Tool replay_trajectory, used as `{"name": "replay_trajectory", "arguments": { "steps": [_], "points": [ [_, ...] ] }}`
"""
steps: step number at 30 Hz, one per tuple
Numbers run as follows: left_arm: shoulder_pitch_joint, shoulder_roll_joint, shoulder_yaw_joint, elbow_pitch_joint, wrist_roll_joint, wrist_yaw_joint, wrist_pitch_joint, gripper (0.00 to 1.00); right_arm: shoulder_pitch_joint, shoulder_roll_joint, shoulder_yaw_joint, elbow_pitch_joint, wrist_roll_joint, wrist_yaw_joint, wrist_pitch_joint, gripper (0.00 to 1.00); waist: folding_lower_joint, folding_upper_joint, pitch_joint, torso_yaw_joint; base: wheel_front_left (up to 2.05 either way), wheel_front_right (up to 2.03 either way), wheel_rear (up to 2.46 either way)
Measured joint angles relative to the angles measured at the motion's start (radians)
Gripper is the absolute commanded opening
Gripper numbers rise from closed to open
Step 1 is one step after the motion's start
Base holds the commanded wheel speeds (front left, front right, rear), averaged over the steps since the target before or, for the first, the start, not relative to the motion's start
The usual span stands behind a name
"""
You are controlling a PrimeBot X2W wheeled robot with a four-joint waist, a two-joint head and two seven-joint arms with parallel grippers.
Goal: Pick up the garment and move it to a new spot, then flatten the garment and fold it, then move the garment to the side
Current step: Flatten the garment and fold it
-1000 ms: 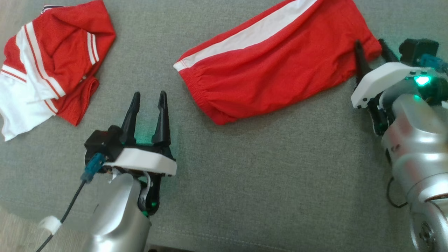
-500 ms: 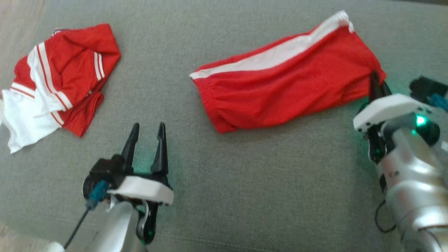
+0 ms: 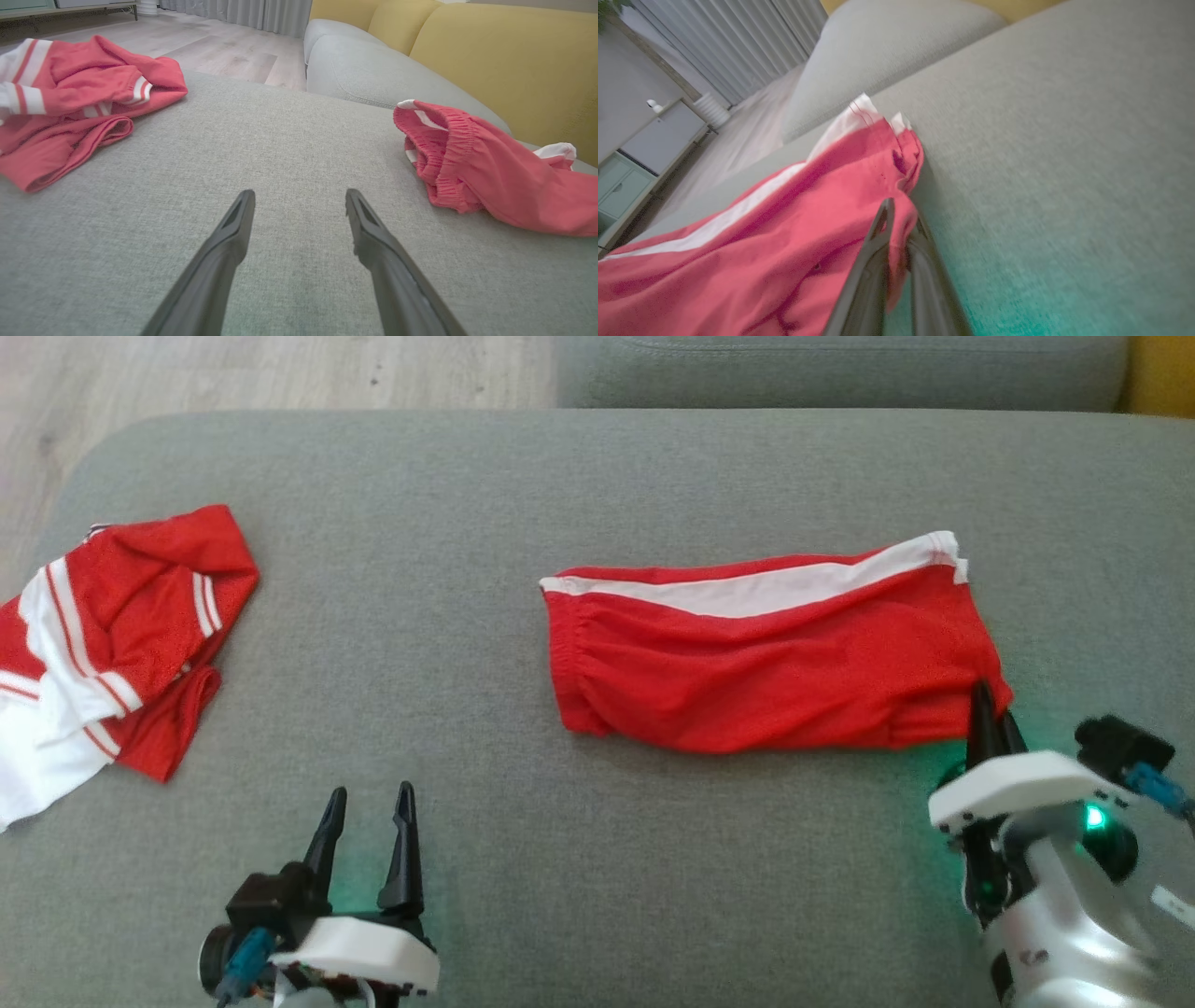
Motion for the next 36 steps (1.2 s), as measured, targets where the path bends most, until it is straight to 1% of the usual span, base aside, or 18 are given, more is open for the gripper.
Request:
{"name": "replay_trajectory", "arguments": {
  "steps": [3,6,11,14,18,22,23,24,27,30,31,33,35,36],
  "points": [
    [0.0,0.0,0.0,-0.003,0.0,-0.001,0.0,1.0,0.006,0.001,0.033,-0.084,-0.001,0.0,0.0,0.0,0.0,0.0,0.003,-0.009,0.0,0.0,0.0],
    [-0.001,0.0,-0.003,-0.002,-0.001,-0.006,0.0,1.0,-0.005,0.004,0.095,-0.163,-0.01,0.0,0.0,0.0,0.0003,0.0,0.011,-0.001,0.0,0.0,0.0],
    [-0.002,0.0,-0.012,0.003,-0.012,-0.006,0.0,1.0,-0.075,0.008,0.27,-0.239,-0.002,0.0,0.0,0.0,0.0002,0.0,0.013,0.036,0.0,0.0,0.0],
    [-0.001,0.0,-0.026,0.007,-0.024,-0.005,0.0,1.0,-0.114,0.008,0.414,-0.255,0.059,0.0,0.0,0.0,0.0003,0.0,0.01,0.073,0.0,0.0,0.0],
    [0.0,0.0,-0.038,0.016,-0.037,0.002,0.0,1.0,-0.114,0.012,0.605,-0.259,0.164,0.0,-0.002,0.0,0.0002,0.0,0.003,0.13,0.0,0.0,0.0],
    [0.007,0.001,-0.034,0.025,-0.037,0.004,0.0,1.0,-0.112,0.012,0.727,-0.231,0.248,0.0,-0.002,0.0,0.0002,0.0,-0.005,0.178,0.0,0.0,0.0],
    [0.011,0.001,-0.032,0.026,-0.037,0.004,0.0,1.0,-0.112,0.012,0.748,-0.213,0.265,0.0,-0.002,0.12,0.0002,0.0,-0.008,0.186,0.0,0.0,0.0],
    [0.017,0.001,-0.031,0.026,-0.037,0.004,0.0,1.0,-0.11,0.012,0.761,-0.202,0.28,0.0,-0.002,1.0,0.0002,0.0,-0.01,0.192,0.0,0.0,0.0],
    [0.03,0.001,-0.016,0.026,-0.031,0.006,0.0,1.0,-0.108,0.012,0.759,-0.197,0.295,0.0,-0.002,1.0,0.0001,0.0,-0.013,0.189,0.0,0.0,0.0],
    [0.03,0.002,-0.003,0.02,-0.016,0.012,0.0,1.0,-0.107,0.013,0.731,-0.205,0.292,0.0,-0.003,1.0,0.0002,0.0,-0.013,0.176,0.0,0.0,0.0],
    [0.029,0.003,0.003,0.009,0.005,0.014,0.0,1.0,-0.099,0.012,0.673,-0.221,0.263,0.0,-0.003,1.0,0.0002,0.0,-0.013,0.158,0.0,0.0,0.0],
    [0.027,0.002,0.014,-0.003,0.025,0.021,0.0,1.0,-0.078,0.013,0.606,-0.235,0.211,0.0,-0.003,1.0,0.0002,0.0,-0.014,0.136,0.0,0.0,0.0],
    [0.022,0.003,0.026,-0.012,0.049,0.021,0.0,1.0,-0.05,0.012,0.53,-0.25,0.107,0.0,-0.003,1.0,0.0002,0.0,-0.015,0.111,0.0,0.0,0.0],
    [0.021,0.004,0.029,-0.018,0.059,0.022,0.0,1.0,-0.033,0.014,0.481,-0.258,0.074,0.0,-0.003,1.0,0.0002,0.0,-0.015,0.098,0.0,0.0,0.0]
  ]
}}
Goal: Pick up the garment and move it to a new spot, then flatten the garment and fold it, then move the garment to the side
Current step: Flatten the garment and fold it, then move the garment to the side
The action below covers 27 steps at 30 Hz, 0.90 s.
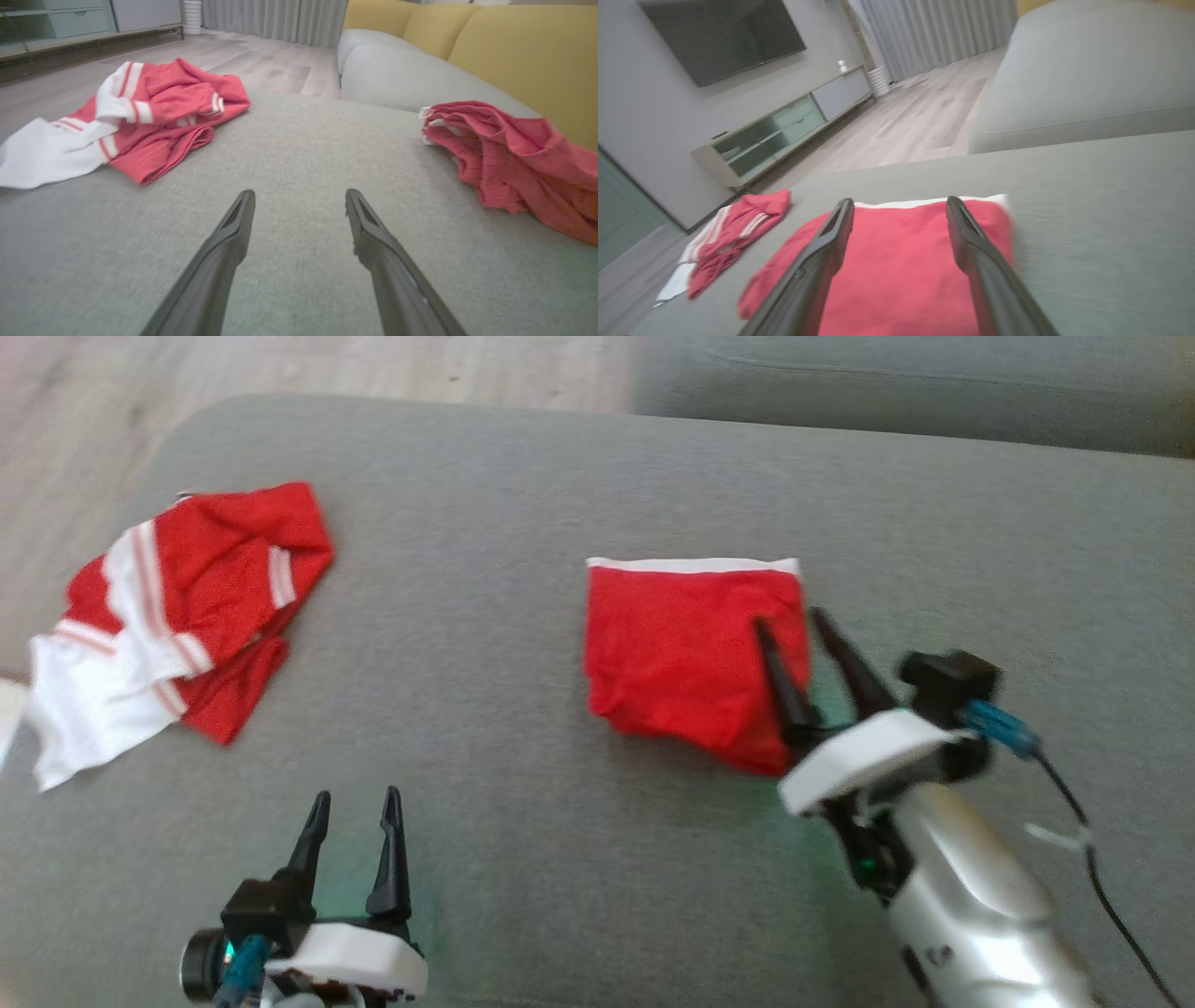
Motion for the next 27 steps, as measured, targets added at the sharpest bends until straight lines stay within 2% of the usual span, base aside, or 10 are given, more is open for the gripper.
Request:
{"name": "replay_trajectory", "arguments": {
  "steps": [5,10,20,27],
  "points": [
    [0.0,-0.001,0.029,-0.03,0.062,0.021,0.0,1.0,0.092,0.0,-0.194,-0.044,-0.169,0.0,0.0,1.0,0.0,0.0,-0.009,-0.065,0.0,0.0,0.0],
    [0.003,-0.001,0.043,-0.043,0.089,0.03,0.0,1.0,0.177,0.002,-0.272,-0.06,-0.234,0.0,0.0,1.0,0.0,0.0,-0.032,-0.121,0.0,0.0,0.0],
    [0.127,0.0,0.063,-0.06,0.104,0.07,0.0,1.0,0.297,0.009,-0.28,-0.063,-0.25,0.0,0.0,1.0,-0.0001,0.0,-0.094,-0.188,0.0,0.0,0.0],
    [0.128,0.0,0.046,-0.061,0.099,0.07,0.0,1.0,0.298,0.012,-0.272,-0.063,-0.241,0.0,0.0,1.0,-0.0001,0.0,-0.096,-0.181,0.0,0.0,0.0]
  ]
}}
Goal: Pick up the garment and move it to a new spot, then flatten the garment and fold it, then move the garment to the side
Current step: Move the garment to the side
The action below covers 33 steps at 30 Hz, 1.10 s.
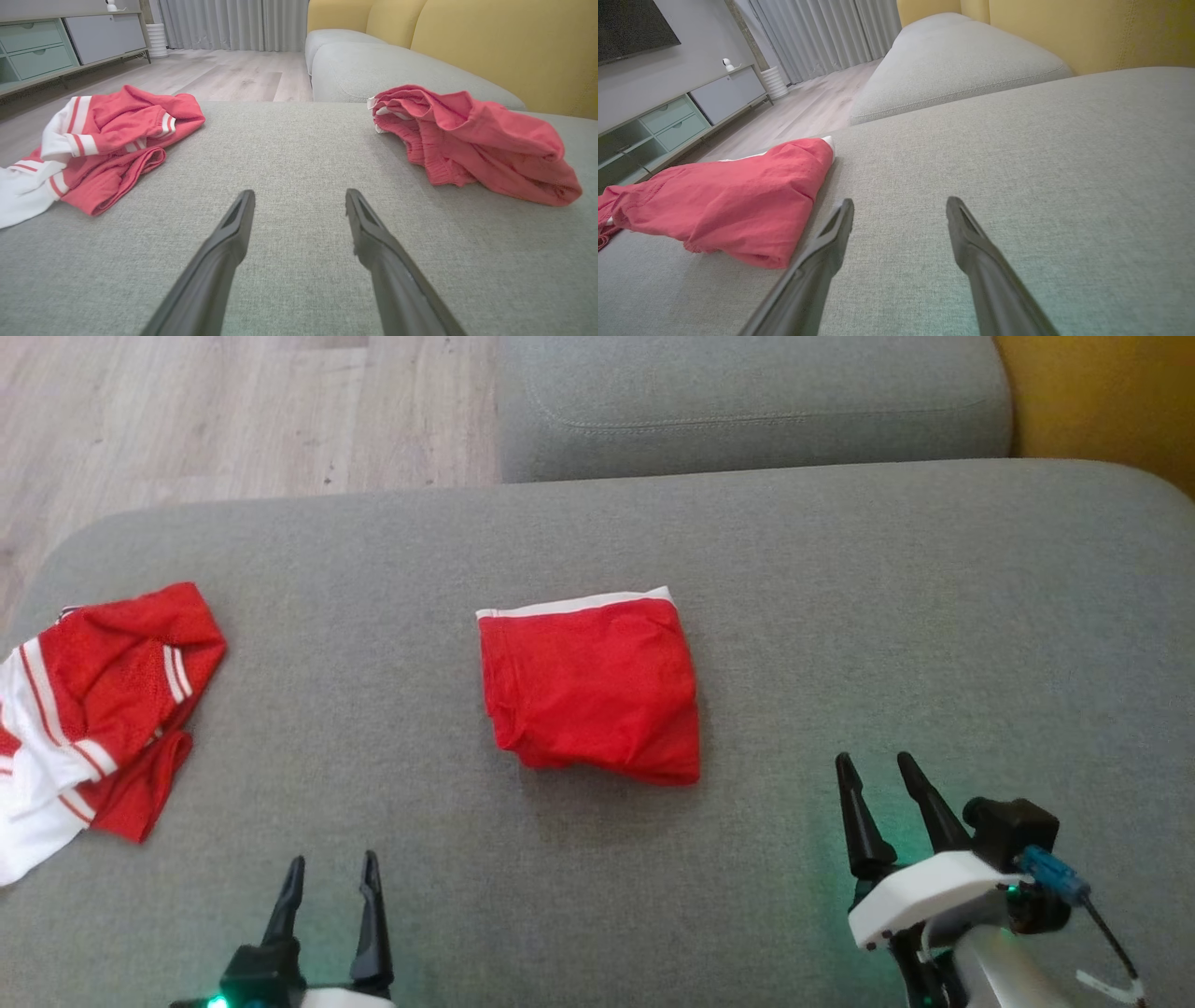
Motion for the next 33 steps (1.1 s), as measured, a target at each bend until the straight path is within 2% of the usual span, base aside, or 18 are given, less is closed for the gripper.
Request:
{"name": "replay_trajectory", "arguments": {
  "steps": [7,14,18,22,26,27,28,29,33],
  "points": [
    [-0.015,0.001,-0.044,0.003,0.0,-0.015,0.0,1.0,-0.035,0.001,0.037,-0.018,0.041,0.0,0.0,1.0,0.0001,0.0,0.032,0.039,0.0,0.0,0.0],
    [-0.076,0.002,-0.111,0.022,-0.021,-0.038,0.0,1.0,-0.223,0.001,0.116,0.073,0.089,0.0,0.0,1.0,0.0003,0.0,0.074,0.119,0.0,0.0,0.0],
    [-0.087,0.002,-0.156,0.035,-0.045,-0.043,0.0,1.0,-0.331,0.001,0.091,0.211,0.059,0.0,0.0,1.0,0.0003,0.0,0.098,0.185,0.0,0.0,0.0],
    [-0.088,0.002,-0.205,0.052,-0.056,-0.055,0.0,1.0,-0.357,-0.002,0.05,0.39,0.009,0.0,0.0,1.0,0.0003,-0.0001,0.113,0.252,0.0,0.0,0.0],
    [-0.087,0.003,-0.214,0.058,-0.075,-0.054,0.0,1.0,-0.359,-0.002,0.079,0.494,0.043,0.0,-0.006,1.0,0.0001,0.0,0.119,0.301,0.0,0.0,0.0],
    [-0.087,0.003,-0.214,0.058,-0.075,-0.054,0.0,1.0,-0.363,-0.002,0.084,0.5,0.056,0.0,-0.006,0.75,0.0001,0.0,0.12,0.307,0.0,0.0,0.0],
    [-0.087,0.003,-0.214,0.058,-0.075,-0.054,0.0,1.0,-0.368,-0.002,0.083,0.502,0.066,0.0,-0.006,0.13,0.0001,0.0,0.121,0.309,0.0,0.0,0.0],
    [-0.087,0.003,-0.213,0.057,-0.075,-0.053,0.0,1.0,-0.375,-0.002,0.081,0.503,0.071,0.0,-0.006,0.0,0.0001,0.0,0.123,0.307,0.0,0.0,0.0],
    [-0.087,0.003,-0.211,0.045,-0.075,-0.052,0.0,1.0,-0.383,-0.001,0.034,0.464,0.071,0.0,-0.004,0.0,0.0002,0.0,0.127,0.281,0.0,0.0,0.0]
  ]
}}
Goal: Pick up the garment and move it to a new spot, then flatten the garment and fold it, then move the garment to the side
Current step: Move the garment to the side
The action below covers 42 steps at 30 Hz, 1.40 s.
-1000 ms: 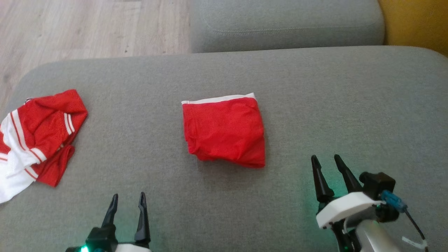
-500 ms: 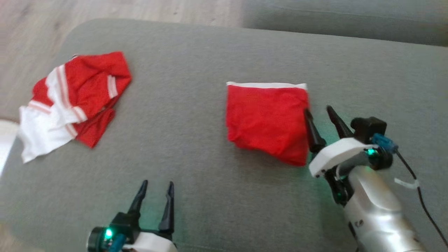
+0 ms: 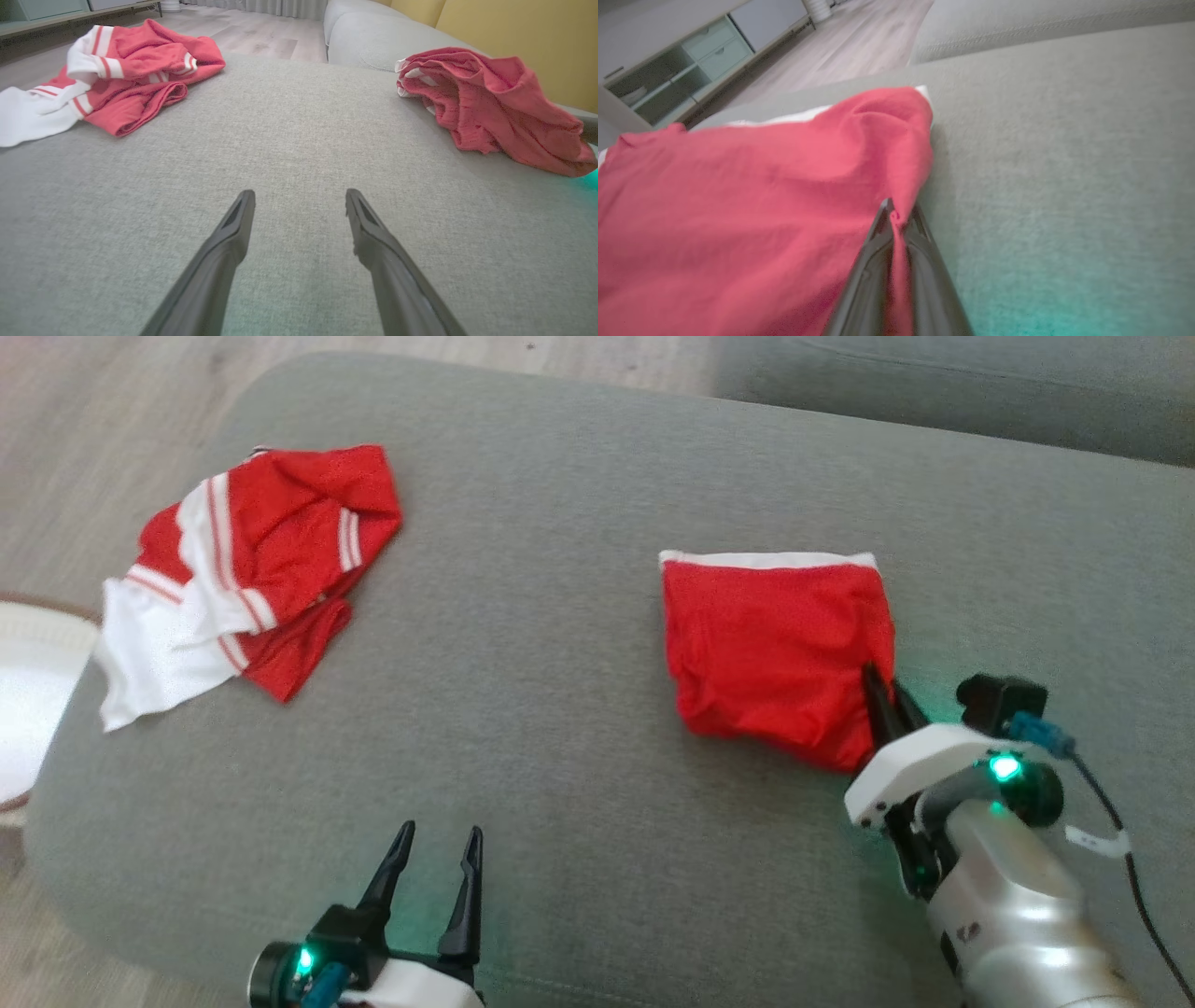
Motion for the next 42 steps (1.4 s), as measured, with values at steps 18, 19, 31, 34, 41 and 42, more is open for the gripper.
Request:
{"name": "replay_trajectory", "arguments": {
  "steps": [18,19,31,34,41,42],
  "points": [
    [-0.088,0.001,-0.002,-0.04,0.021,-0.011,0.0,1.0,0.033,0.0,0.063,-0.123,0.019,0.0,0.0,0.0,0.0,0.0,-0.018,-0.419,0.0,0.0,0.0],
    [-0.092,0.001,-0.005,-0.04,0.021,-0.012,0.0,1.0,0.033,0.0,0.071,-0.123,0.021,0.0,0.0,0.0,0.0,0.0,-0.016,-0.448,0.0,0.0,0.0],
    [-0.11,0.001,-0.028,-0.036,0.063,-0.042,0.0,1.0,0.036,0.0,0.046,-0.114,0.041,0.0,0.0,0.0,-0.0001,0.0,0.036,-0.684,0.0,0.0,0.0],
    [-0.11,0.001,-0.029,-0.036,0.068,-0.047,0.0,1.0,0.035,0.001,0.015,-0.109,0.007,0.0,0.0,0.0,0.0001,0.0,0.054,-0.685,0.0,0.0,0.0],
    [-0.122,0.002,-0.024,-0.036,0.092,-0.056,0.0,1.0,-0.025,-0.002,-0.144,-0.086,-0.182,0.0,0.0,0.0,-0.0001,0.0,0.092,-0.643,0.0,0.0,0.0],
    [-0.129,0.002,-0.024,-0.038,0.096,-0.06,0.0,1.0,-0.047,-0.011,-0.173,-0.08,-0.213,0.0,0.0,0.0,0.0,0.0,0.1,-0.634,0.0,0.0,0.0]
  ]
}}
